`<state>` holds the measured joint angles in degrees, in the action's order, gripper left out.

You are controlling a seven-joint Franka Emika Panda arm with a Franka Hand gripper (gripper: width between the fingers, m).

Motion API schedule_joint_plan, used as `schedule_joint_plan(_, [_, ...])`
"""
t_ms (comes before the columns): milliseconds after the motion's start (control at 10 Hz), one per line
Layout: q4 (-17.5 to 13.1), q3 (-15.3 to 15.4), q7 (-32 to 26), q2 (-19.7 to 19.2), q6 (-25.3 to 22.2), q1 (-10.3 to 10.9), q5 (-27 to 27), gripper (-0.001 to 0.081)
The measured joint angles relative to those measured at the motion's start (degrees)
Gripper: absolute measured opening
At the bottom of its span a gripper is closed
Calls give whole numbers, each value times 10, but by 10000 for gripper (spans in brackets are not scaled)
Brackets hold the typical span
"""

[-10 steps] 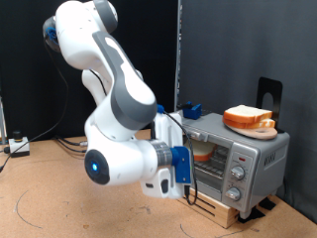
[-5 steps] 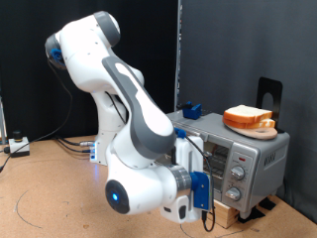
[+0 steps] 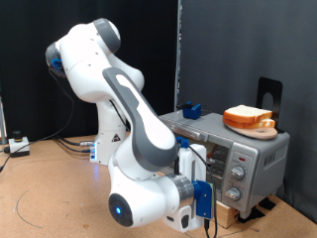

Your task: Make a piece of toast with the oven

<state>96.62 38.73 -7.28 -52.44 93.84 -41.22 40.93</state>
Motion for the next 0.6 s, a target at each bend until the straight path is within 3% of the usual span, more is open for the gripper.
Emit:
schedule_joint_plan(300, [-16, 0, -28, -27, 9, 25, -37, 808])
schedule_joint_plan(600, [-22, 0, -45, -41, 52, 52, -43, 808])
